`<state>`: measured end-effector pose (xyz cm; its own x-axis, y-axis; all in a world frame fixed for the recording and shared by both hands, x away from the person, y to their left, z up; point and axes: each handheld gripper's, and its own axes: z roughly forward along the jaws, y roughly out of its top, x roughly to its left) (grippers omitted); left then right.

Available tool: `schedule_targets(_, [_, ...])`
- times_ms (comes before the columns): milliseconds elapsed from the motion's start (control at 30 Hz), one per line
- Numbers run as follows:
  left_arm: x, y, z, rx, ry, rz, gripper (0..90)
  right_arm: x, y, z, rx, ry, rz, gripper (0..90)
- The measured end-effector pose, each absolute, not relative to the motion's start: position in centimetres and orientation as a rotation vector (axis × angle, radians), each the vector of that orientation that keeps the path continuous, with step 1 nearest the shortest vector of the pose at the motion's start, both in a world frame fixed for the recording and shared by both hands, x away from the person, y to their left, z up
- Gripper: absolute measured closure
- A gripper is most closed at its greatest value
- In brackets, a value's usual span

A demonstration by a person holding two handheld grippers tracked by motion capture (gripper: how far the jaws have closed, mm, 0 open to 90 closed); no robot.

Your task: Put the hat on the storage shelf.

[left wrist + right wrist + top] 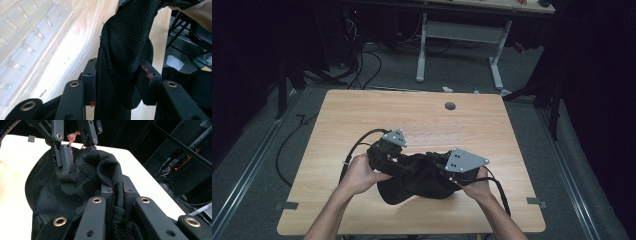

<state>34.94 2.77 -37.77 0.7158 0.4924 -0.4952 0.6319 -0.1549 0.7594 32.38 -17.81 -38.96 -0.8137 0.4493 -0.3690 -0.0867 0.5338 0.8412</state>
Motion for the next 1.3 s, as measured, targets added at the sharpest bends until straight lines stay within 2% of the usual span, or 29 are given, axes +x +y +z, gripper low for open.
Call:
schedule_targets(400, [34.5,3.3,-37.6,1.797,0.869,-0.123,62.9,32.2,-17.4,-38.9,0.291,2.206,1.252,77.4])
schedule_targets(733, [34.3,3.7,-37.7,1.763,0.871,-0.112,64.7,31.9,-17.7,-38.9,0.364,2.200,1.225,56.8])
schedule_targets(900, [34.3,3.9,-37.7,1.746,0.869,-0.109,65.1,31.8,-18.4,-39.0,0.403,2.196,1.235,49.6])
schedule_targets(1100, [34.3,4.4,-37.3,1.705,0.878,-0.099,65.5,31.6,-20.2,-38.7,0.478,2.176,1.308,42.3])
schedule_targets(1300, [34.5,5.3,-37.0,1.662,0.892,-0.073,66.0,31.5,-22.9,-38.9,0.596,2.136,1.372,42.6])
